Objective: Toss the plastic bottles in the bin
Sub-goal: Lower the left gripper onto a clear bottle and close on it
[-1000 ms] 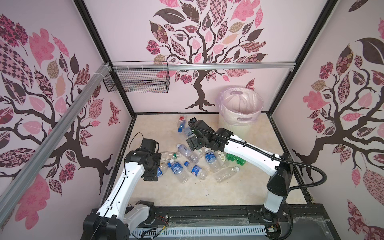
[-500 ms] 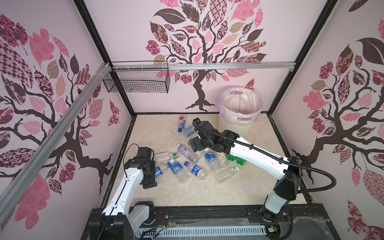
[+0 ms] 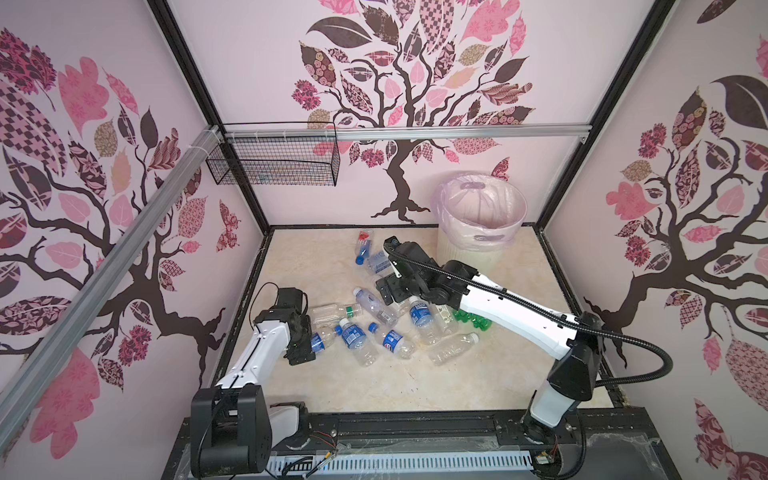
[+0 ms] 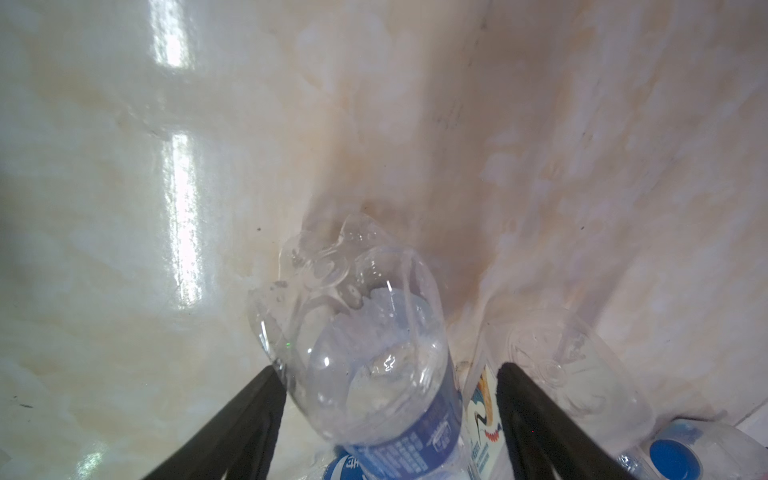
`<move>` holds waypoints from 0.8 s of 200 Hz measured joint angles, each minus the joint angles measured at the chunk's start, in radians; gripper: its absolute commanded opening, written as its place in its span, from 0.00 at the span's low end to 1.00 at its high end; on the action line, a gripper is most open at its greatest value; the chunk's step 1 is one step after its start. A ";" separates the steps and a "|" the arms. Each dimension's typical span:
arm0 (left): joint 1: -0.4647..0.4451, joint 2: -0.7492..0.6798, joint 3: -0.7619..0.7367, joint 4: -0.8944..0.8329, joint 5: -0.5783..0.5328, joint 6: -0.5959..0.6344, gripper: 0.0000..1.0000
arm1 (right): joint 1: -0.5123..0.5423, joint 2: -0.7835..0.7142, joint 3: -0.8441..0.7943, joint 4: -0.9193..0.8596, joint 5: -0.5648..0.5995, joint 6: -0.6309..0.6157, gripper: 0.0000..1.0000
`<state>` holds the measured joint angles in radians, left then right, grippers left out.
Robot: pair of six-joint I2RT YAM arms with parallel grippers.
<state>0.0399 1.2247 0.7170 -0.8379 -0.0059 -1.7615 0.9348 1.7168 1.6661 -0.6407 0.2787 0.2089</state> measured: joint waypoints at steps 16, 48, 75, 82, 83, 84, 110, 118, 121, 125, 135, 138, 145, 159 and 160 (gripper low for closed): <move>0.000 0.010 -0.003 0.010 -0.001 0.000 0.80 | 0.000 -0.005 -0.017 0.005 0.000 0.000 1.00; 0.001 0.022 -0.032 0.026 -0.008 0.000 0.71 | 0.000 -0.007 -0.031 0.010 0.000 0.000 0.99; 0.002 0.032 -0.047 0.040 -0.012 0.003 0.63 | 0.000 -0.007 -0.031 0.016 -0.003 -0.003 1.00; 0.002 0.032 -0.047 0.044 -0.013 0.006 0.62 | 0.000 -0.007 -0.031 0.016 -0.005 -0.003 0.99; 0.002 0.032 -0.047 0.045 -0.013 0.005 0.62 | 0.000 -0.007 -0.031 0.017 -0.005 -0.003 0.99; 0.002 0.032 -0.047 0.045 -0.013 0.005 0.62 | 0.000 -0.007 -0.031 0.017 -0.005 -0.003 0.99; 0.002 0.032 -0.047 0.049 -0.016 0.010 0.59 | 0.000 -0.007 -0.031 0.017 -0.011 -0.002 0.99; 0.002 0.032 -0.047 0.050 -0.017 0.011 0.58 | 0.000 -0.007 -0.031 0.017 -0.011 -0.002 1.00; 0.002 0.032 -0.047 0.050 -0.018 0.012 0.57 | 0.000 -0.007 -0.031 0.017 -0.011 -0.002 0.99; 0.002 0.032 -0.047 0.050 -0.018 0.014 0.56 | 0.000 -0.007 -0.031 0.018 -0.011 -0.002 0.99; 0.002 0.032 -0.047 0.050 -0.019 0.017 0.54 | 0.000 -0.007 -0.031 0.018 -0.011 0.000 1.00; 0.002 0.032 -0.047 0.050 -0.019 0.018 0.53 | 0.000 -0.007 -0.031 0.017 -0.011 0.000 1.00; 0.002 0.032 -0.047 0.050 -0.020 0.023 0.52 | 0.000 -0.007 -0.031 0.017 -0.011 0.001 0.99; 0.002 0.032 -0.046 0.049 -0.023 0.033 0.51 | 0.000 -0.007 -0.031 0.017 -0.011 0.006 1.00; 0.002 0.032 -0.046 0.049 -0.024 0.034 0.51 | 0.000 -0.007 -0.031 0.017 -0.011 0.006 1.00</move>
<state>0.0414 1.2564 0.6712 -0.7891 -0.0296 -1.7275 0.9348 1.7096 1.6348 -0.6235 0.2680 0.2150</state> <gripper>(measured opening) 0.586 0.995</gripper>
